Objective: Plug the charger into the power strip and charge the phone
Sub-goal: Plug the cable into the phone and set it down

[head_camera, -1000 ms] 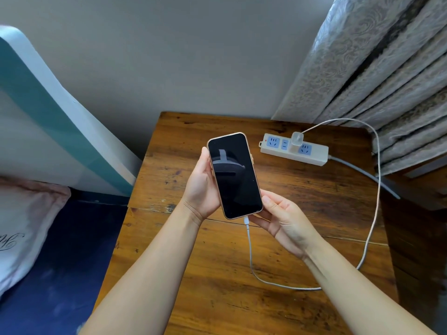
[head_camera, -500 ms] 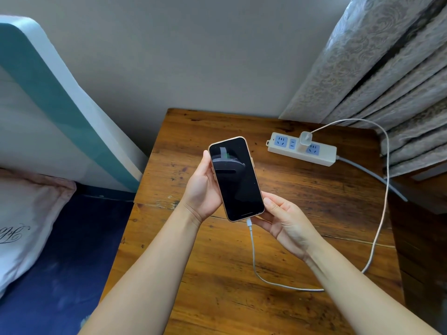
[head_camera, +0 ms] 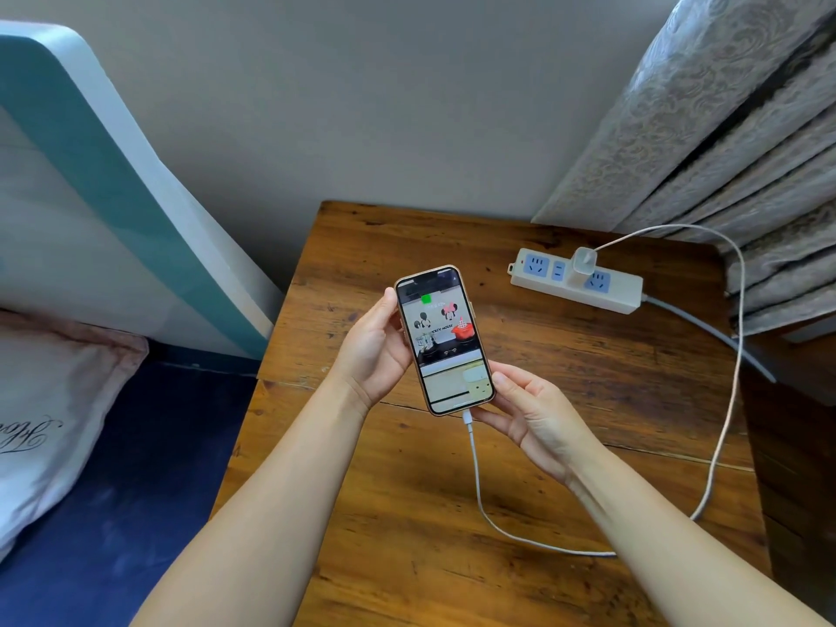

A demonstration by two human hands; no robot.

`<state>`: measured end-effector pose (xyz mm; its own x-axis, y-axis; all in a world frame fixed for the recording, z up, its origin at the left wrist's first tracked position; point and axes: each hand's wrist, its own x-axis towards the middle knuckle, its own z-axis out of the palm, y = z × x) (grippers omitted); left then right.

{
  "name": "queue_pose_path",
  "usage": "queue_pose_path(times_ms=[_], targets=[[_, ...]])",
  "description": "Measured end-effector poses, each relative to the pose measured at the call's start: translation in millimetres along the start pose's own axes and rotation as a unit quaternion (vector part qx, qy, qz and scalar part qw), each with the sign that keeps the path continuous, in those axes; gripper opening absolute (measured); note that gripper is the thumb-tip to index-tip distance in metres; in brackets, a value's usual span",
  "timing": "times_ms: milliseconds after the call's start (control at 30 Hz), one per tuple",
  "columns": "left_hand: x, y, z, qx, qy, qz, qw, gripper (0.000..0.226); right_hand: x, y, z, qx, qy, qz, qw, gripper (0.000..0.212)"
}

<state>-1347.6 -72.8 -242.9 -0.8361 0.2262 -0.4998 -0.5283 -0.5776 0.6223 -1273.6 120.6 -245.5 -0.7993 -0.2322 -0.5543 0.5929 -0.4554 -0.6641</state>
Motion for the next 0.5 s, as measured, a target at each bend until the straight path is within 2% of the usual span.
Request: queue_pose_path(times_ms=[233, 367, 500], targets=[[30.0, 10.1, -33.4, 0.035, 0.126, -0.044, 0.991, 0.016, 44.3, 14.0, 5.9, -0.172, 0.126, 0.052, 0.976, 0.020], [51.8, 16.4, -55.4, 0.098, 0.184, -0.070, 0.976, 0.013, 73.6, 23.0, 7.8, -0.212, 0.144, 0.081, 0.963, 0.021], [66.2, 19.5, -66.3, 0.189, 0.201, -0.085, 0.957, 0.016, 92.6, 28.9, 12.0, -0.240, 0.158, 0.086, 0.954, 0.020]])
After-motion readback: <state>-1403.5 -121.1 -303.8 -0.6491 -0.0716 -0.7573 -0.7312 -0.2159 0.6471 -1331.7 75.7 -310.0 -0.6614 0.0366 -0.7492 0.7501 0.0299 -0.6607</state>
